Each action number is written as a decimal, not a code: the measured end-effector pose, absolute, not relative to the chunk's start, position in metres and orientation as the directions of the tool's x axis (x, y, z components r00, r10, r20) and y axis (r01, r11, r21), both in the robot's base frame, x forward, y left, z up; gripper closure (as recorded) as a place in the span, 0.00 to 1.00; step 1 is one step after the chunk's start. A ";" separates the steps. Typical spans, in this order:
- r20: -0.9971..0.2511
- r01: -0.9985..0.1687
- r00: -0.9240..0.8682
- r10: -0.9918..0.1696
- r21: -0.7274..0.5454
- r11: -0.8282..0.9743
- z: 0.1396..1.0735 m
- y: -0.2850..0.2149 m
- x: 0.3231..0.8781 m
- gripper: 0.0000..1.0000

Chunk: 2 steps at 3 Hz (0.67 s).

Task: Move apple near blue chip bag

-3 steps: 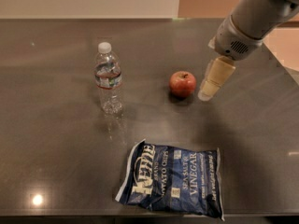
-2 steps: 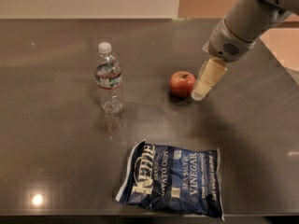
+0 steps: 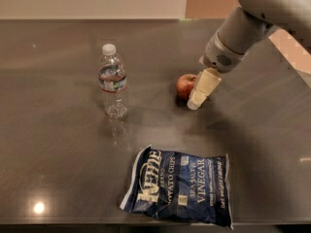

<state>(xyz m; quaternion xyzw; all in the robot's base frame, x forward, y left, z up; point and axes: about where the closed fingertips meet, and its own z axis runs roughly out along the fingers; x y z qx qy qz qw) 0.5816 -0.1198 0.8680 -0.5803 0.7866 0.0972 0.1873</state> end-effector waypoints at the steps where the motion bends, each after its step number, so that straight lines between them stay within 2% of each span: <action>1: -0.405 -0.952 -0.259 -0.877 -0.047 0.303 0.856 -0.113 0.587 0.00; 2: -0.414 -0.954 -0.256 -0.874 -0.036 0.297 0.851 -0.108 0.589 0.18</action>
Offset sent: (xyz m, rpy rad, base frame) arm 0.0087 0.0147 -0.0189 0.0306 0.0309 0.0163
